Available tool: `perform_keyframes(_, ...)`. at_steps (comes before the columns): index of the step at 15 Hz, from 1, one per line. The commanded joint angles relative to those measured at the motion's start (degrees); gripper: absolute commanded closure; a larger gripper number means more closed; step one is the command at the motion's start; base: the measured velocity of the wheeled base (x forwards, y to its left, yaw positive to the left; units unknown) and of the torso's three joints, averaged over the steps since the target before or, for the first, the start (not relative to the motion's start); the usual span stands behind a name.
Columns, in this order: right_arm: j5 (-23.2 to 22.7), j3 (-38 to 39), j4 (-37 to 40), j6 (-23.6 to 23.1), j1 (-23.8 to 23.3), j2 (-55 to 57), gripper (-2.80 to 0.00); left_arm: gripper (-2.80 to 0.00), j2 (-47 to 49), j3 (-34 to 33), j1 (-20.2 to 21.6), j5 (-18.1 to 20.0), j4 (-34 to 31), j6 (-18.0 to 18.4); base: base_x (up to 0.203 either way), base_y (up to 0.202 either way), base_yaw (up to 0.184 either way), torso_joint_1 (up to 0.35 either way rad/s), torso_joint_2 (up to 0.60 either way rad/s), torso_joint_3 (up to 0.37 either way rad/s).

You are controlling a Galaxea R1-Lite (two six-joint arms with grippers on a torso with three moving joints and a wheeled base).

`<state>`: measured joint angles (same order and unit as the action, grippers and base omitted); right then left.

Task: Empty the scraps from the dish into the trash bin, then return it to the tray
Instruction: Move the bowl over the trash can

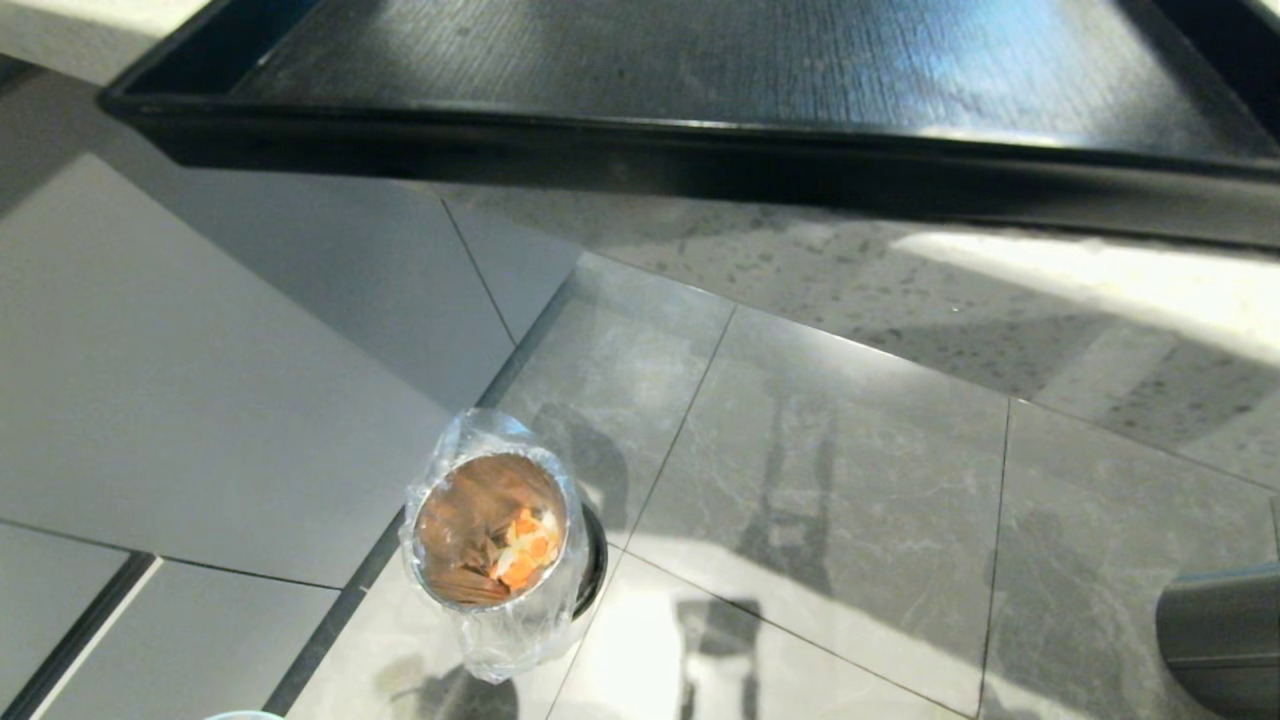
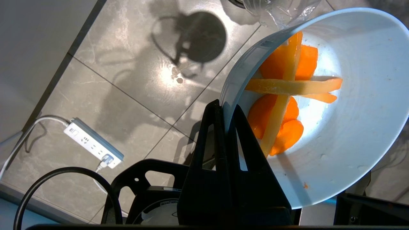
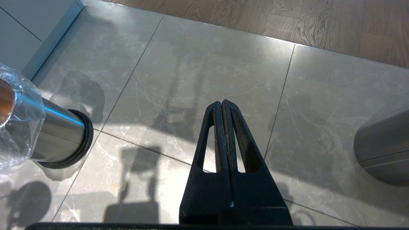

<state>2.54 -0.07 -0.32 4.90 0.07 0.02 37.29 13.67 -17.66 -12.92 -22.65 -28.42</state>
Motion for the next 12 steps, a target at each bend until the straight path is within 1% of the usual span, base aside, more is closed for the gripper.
perform_keyframes(1,0.01,0.07,-0.03,0.03,0.01,-0.02,0.0,0.0,-0.38,-0.04,0.0,-0.17,-0.2,-0.15,0.0,0.0,0.0,0.0,0.0,0.0)
perform_keyframes(8,0.01,-0.01,-0.03,0.03,0.01,-0.02,0.0,0.0,-0.38,-0.04,0.0,-0.17,-0.2,-0.15,0.0,0.0,0.0,0.0,0.0,0.0)
perform_keyframes(9,0.01,0.0,-0.03,0.03,0.01,-0.02,0.0,0.0,-0.38,-0.04,0.0,-0.17,-0.2,-0.15,-0.087,0.0,0.003,-0.002,0.01,0.002)
perform_keyframes(12,0.01,-0.01,-0.03,0.03,0.01,-0.02,0.0,0.0,-0.38,-0.04,0.0,-0.17,-0.2,-0.15,-0.189,0.0,-0.001,0.0,0.0,0.006)
